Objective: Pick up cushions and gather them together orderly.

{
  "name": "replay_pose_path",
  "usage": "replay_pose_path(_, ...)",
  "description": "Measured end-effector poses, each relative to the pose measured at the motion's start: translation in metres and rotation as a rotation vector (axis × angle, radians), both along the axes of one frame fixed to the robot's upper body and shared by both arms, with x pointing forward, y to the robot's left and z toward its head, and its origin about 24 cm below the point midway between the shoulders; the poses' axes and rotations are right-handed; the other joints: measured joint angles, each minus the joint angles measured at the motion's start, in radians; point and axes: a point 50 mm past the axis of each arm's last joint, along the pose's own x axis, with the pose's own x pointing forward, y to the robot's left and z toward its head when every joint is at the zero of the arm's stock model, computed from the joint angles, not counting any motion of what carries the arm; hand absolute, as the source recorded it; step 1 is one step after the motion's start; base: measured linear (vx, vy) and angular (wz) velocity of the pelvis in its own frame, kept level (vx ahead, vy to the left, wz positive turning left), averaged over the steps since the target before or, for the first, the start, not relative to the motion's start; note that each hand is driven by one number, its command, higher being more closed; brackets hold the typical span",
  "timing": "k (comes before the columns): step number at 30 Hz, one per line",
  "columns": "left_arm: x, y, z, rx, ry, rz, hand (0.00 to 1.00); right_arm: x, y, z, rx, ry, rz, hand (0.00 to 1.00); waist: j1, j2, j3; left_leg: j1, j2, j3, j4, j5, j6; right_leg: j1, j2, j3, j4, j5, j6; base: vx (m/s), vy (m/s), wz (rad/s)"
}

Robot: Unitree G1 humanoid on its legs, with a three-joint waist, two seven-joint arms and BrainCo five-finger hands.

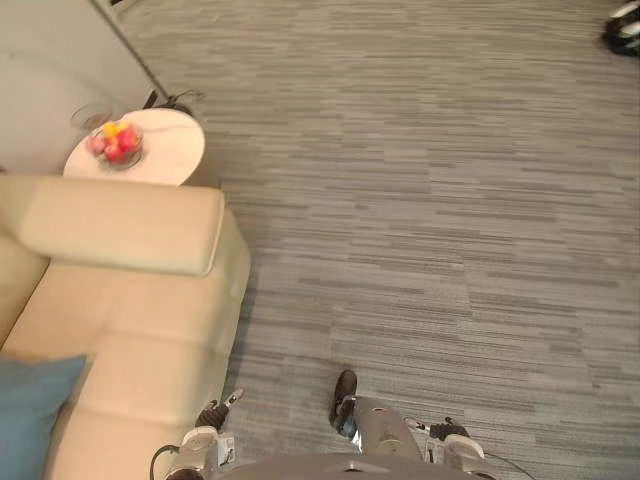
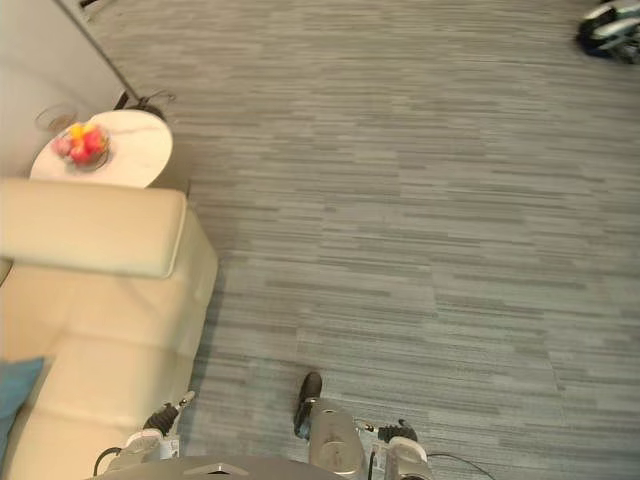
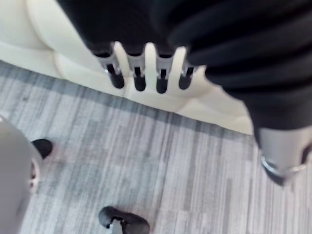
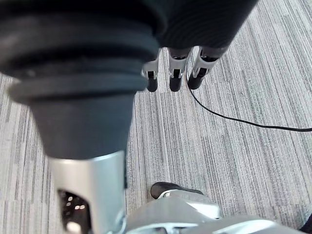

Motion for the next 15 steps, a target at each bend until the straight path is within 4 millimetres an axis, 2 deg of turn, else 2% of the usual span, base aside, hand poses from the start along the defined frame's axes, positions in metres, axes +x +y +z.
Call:
replay_pose_path(1, 0.001, -0.003, 0.0, -0.003, -0.001, -0.014, 0.0, 0.001, 0.0, 0.0, -0.001, -0.003, 0.001, 0.0, 0.007, -0.009, 0.004, -0.052, 0.033, -0.033, 0.138, -0.035, 0.017, 0.013, 0.016, 0.043, -0.021, -0.011, -0.011, 0.14, -0.022, -0.84)
replay_pose_path(2, 0.001, -0.005, 0.0, -0.006, -0.003, -0.02, 0.0, 0.002, -0.001, 0.001, -0.003, -0.004, 0.001, 0.0, 0.008, -0.004, 0.004, -0.08, 0.033, -0.066, 0.178, -0.071, 0.017, 0.026, 0.025, 0.058, -0.039, -0.009, -0.01, 0.13, -0.013, -0.74)
replay_pose_path(3, 0.001, -0.008, 0.0, -0.014, -0.002, -0.025, 0.0, -0.001, -0.001, 0.0, 0.0, 0.008, -0.003, 0.0, 0.01, -0.009, 0.01, -0.139, 0.006, -0.162, 0.203, -0.137, 0.016, 0.065, 0.039, 0.084, -0.082, 0.001, -0.004, 0.11, -0.017, -0.47)
replay_pose_path(5, -0.004, -0.009, -0.001, -0.019, 0.004, -0.021, 0.0, -0.008, 0.001, -0.004, 0.01, 0.041, -0.014, 0.0, 0.023, -0.021, 0.016, -0.195, -0.045, -0.28, 0.151, -0.183, 0.014, 0.126, 0.049, 0.117, -0.129, 0.007, 0.001, 0.14, 0.011, -0.57)
replay_pose_path(6, -0.004, -0.006, -0.001, -0.011, -0.002, -0.017, 0.0, -0.009, 0.003, -0.005, 0.017, 0.048, -0.016, 0.0, 0.036, -0.023, 0.018, -0.236, -0.073, -0.351, 0.087, -0.183, 0.013, 0.153, 0.057, 0.149, -0.148, 0.009, 0.004, 0.12, 0.033, -0.69)
replay_pose_path(10, 0.002, -0.005, 0.002, -0.023, -0.043, 0.041, 0.0, -0.009, 0.006, -0.005, 0.018, 0.042, -0.023, 0.0, 0.073, -0.023, 0.019, -0.365, -0.116, -0.531, 0.001, -0.175, 0.02, 0.171, 0.077, 0.244, -0.156, 0.011, 0.014, 0.07, 0.061, -0.9)
replay_pose_path(12, 0.002, -0.006, 0.003, -0.031, -0.055, 0.073, 0.0, -0.007, 0.007, -0.004, 0.015, 0.03, -0.023, 0.0, 0.084, -0.02, 0.018, -0.384, -0.12, -0.639, -0.044, -0.157, 0.049, 0.174, 0.104, 0.308, -0.149, 0.012, 0.024, 0.06, 0.14, -1.21)
replay_pose_path(14, 0.003, -0.007, 0.003, -0.034, -0.055, 0.075, 0.0, -0.004, 0.01, -0.003, 0.014, -0.002, -0.024, 0.0, 0.085, -0.017, 0.017, -0.346, -0.103, -0.595, -0.059, -0.115, 0.063, 0.175, 0.121, 0.356, -0.133, 0.005, 0.037, 0.12, 0.185, -1.39)
replay_pose_path(15, 0.002, -0.005, 0.003, -0.032, -0.052, 0.08, 0.0, -0.002, 0.013, -0.001, 0.015, -0.024, -0.026, 0.0, 0.082, -0.027, 0.012, -0.331, -0.094, -0.542, -0.064, -0.115, 0.064, 0.177, 0.12, 0.382, -0.132, 0.007, 0.046, 0.16, 0.201, -1.38)
